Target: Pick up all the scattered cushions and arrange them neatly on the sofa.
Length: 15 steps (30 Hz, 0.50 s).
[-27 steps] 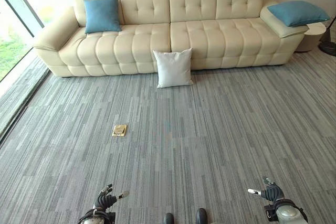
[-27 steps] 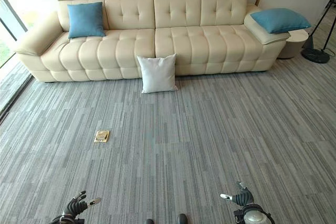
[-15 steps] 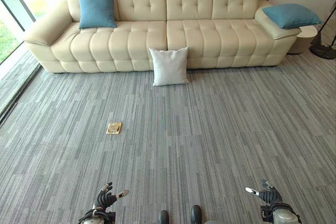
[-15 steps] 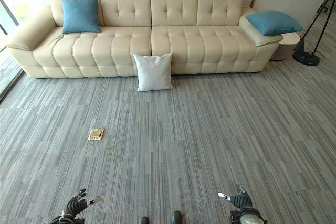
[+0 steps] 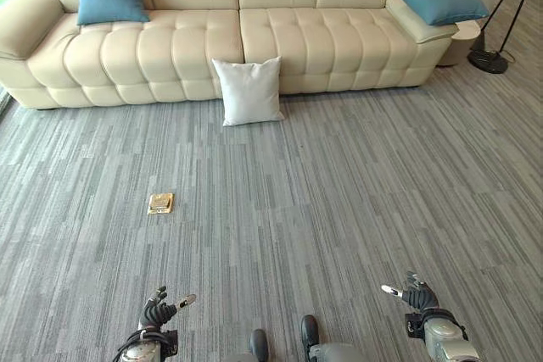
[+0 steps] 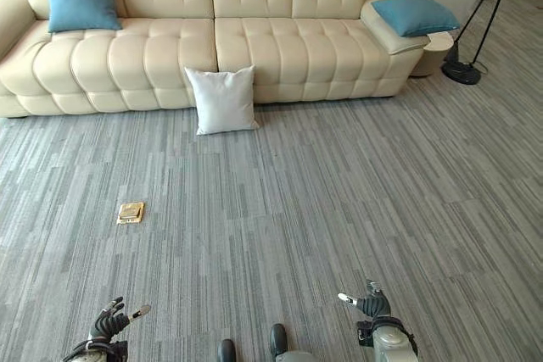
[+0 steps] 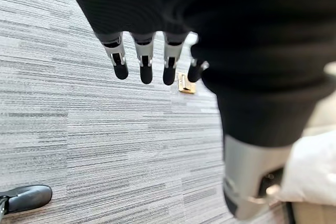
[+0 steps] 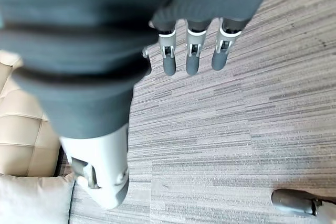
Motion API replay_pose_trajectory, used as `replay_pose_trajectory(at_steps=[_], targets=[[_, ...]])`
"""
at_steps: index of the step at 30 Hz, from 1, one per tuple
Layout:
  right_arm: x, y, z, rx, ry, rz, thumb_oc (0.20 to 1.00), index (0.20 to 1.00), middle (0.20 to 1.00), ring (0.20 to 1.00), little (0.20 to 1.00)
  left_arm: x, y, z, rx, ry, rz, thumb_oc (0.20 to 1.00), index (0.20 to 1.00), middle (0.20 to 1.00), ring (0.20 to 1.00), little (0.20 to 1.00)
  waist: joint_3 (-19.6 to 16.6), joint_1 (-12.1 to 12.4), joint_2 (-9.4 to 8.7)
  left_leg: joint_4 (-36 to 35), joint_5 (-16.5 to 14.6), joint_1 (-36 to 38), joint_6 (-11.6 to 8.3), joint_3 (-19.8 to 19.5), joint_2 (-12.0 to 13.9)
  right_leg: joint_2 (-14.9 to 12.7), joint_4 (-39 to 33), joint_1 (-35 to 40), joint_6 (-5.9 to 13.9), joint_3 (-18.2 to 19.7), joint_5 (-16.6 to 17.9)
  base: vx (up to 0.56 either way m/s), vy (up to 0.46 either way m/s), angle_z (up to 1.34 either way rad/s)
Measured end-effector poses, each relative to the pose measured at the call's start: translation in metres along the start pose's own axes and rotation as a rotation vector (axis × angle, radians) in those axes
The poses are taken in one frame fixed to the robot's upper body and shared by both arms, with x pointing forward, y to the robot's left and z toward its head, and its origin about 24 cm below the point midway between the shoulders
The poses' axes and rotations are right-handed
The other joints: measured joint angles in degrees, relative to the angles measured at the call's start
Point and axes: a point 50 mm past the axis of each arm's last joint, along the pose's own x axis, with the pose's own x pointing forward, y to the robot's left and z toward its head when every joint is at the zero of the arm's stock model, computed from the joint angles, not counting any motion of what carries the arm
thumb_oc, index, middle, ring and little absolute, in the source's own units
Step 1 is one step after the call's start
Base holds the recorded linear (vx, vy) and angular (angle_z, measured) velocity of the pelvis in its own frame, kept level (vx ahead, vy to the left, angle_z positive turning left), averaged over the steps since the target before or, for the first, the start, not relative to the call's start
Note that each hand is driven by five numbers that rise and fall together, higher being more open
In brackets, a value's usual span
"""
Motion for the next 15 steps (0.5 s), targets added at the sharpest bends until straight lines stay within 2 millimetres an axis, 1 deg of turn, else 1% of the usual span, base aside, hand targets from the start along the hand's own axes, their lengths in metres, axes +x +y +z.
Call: replay_pose_trajectory(at_steps=[1,2,3,4,5,6,7,8,10,11,12,13,14,15], targets=[[-0.001,0.002,0.001,-0.003,-0.008,0.007,1.000,1.000,1.000,1.000,1.000,0.000,0.000,0.000,0.001,0.002,0.001,1.000,1.000,1.000,1.000,1.000,0.25,-0.15,0.12,-0.01,-0.47,0.27,0.71,-0.06,-0.31,-0.37,3.34,-1.59,0.78,-0.30,-1.03,0.18,0.071,-0.06],[-0.001,0.003,0.004,-0.005,-0.023,0.017,1.000,1.000,1.000,1.000,1.000,0.001,-0.001,0.002,0.000,-0.005,0.000,1.000,1.000,1.000,1.000,1.000,1.40,-0.53,0.96,-0.20,-0.75,0.98,1.22,-0.67,-0.67,-0.61,9.15,-4.53,1.85,-0.85,-4.10,0.27,0.027,0.25],[-0.002,0.006,0.004,-0.009,-0.024,0.032,1.000,1.000,1.000,1.000,1.000,0.001,-0.001,0.003,0.001,-0.007,0.000,1.000,1.000,1.000,1.000,1.000,1.81,-1.54,1.21,0.04,-1.26,1.05,1.93,-1.90,-1.03,-0.93,12.45,-8.51,1.42,-1.92,-6.02,0.32,-0.005,0.22],[-0.002,0.006,0.005,-0.008,-0.031,0.033,1.000,1.000,1.000,1.000,1.000,0.002,-0.002,0.006,0.000,-0.014,0.002,1.000,1.000,1.000,1.000,1.000,2.17,-1.49,0.99,0.16,-1.40,1.04,2.09,-1.93,-1.28,-1.02,12.02,-10.76,1.53,-2.63,-5.93,0.37,-0.038,0.32],[-0.001,0.007,0.008,-0.006,-0.042,0.035,1.000,1.000,1.000,1.000,1.000,0.004,-0.003,0.009,-0.003,-0.024,0.001,1.000,1.000,1.000,1.000,1.000,2.68,-1.51,0.66,0.68,-1.82,1.05,2.07,-2.44,-1.44,-1.44,10.17,-12.41,1.87,-3.77,-5.63,0.33,-0.047,0.28],[-0.002,0.007,0.008,-0.004,-0.045,0.039,1.000,1.000,1.000,1.000,1.000,0.005,-0.005,0.012,-0.007,-0.031,-0.003,1.000,1.000,1.000,1.000,1.000,3.51,-2.08,1.23,1.49,-2.57,1.02,2.01,-3.52,-1.60,-1.96,6.81,-13.59,2.76,-5.38,-4.92,0.35,-0.055,0.45],[-0.003,0.008,0.007,-0.003,-0.041,0.040,1.000,1.000,1.000,1.000,1.000,0.005,-0.007,0.012,-0.010,-0.031,-0.006,1.000,1.000,1.000,1.000,1.000,3.56,-2.39,1.21,2.05,-3.34,1.13,1.86,-4.35,-1.79,-2.11,3.42,-14.39,2.83,-6.60,-4.33,0.35,-0.069,0.43],[-0.003,0.008,0.006,-0.003,-0.039,0.041,1.000,1.000,1.000,1.000,1.000,0.005,-0.007,0.012,-0.011,-0.030,-0.006,1.000,1.000,1.000,1.000,1.000,3.57,-2.47,1.10,2.40,-3.95,1.38,1.88,-4.69,-1.97,-2.37,1.01,-14.84,3.24,-7.06,-3.72,0.23,-0.051,0.34],[-0.007,0.005,-0.005,-0.002,-0.011,0.034,1.000,1.000,1.000,1.000,1.000,0.004,-0.008,0.010,-0.012,-0.023,-0.009,1.000,1.000,1.000,1.000,1.000,3.78,-2.86,0.78,4.38,-7.12,3.09,1.43,-6.58,-2.93,-3.44,-4.90,-15.08,3.08,-8.36,-2.31,0.34,-0.135,0.55],[-0.011,0.004,-0.014,-0.004,0.014,0.032,1.000,1.000,1.000,1.000,1.000,0.001,-0.008,0.004,-0.012,-0.011,-0.011,1.000,1.000,1.000,1.000,1.000,3.54,-2.90,0.94,5.31,-9.47,4.60,0.95,-8.05,-3.18,-3.86,-3.57,-14.77,2.56,-9.13,-1.97,0.45,-0.220,0.72],[-0.016,0.002,-0.026,-0.008,0.045,0.029,1.000,1.000,1.000,1.000,1.000,-0.002,-0.012,-0.002,-0.016,0.001,-0.020,1.000,1.000,1.000,1.000,1.000,2.92,-2.74,1.07,5.44,-11.23,6.93,0.99,-9.44,-2.83,-4.01,-0.43,-13.82,1.52,-9.71,-1.48,0.40,-0.274,0.75],[-0.020,0.000,-0.036,-0.011,0.073,0.026,1.000,1.000,1.000,1.000,1.000,-0.006,-0.015,-0.010,0.005,0.022,-0.041,1.000,1.000,1.000,1.000,1.000,1.88,-3.21,2.18,5.57,-12.67,8.40,0.09,-11.01,-1.89,-3.55,0.76,-12.27,0.82,-10.67,-1.15,0.46,-0.358,1.07],[-0.020,-0.004,-0.040,-0.010,0.098,0.019,1.000,1.000,1.000,1.000,1.000,-0.011,-0.022,-0.019,0.024,0.043,-0.079,1.000,1.000,1.000,1.000,1.000,1.01,-3.45,3.78,10.95,-12.81,8.35,-2.96,-12.81,0.76,-2.31,1.67,-9.57,-2.23,-12.96,1.43,0.42,-0.333,1.28],[-0.018,-0.009,-0.037,-0.019,0.090,0.010,1.000,1.000,1.000,1.000,1.000,-0.011,-0.028,-0.018,0.023,0.037,-0.101,1.000,1.000,1.000,1.000,1.000,0.27,-3.62,3.87,22.13,-12.09,4.07,-5.82,-12.34,1.78,-1.34,-0.72,-6.01,-7.85,-14.67,3.84,0.41,-0.311,0.75]])
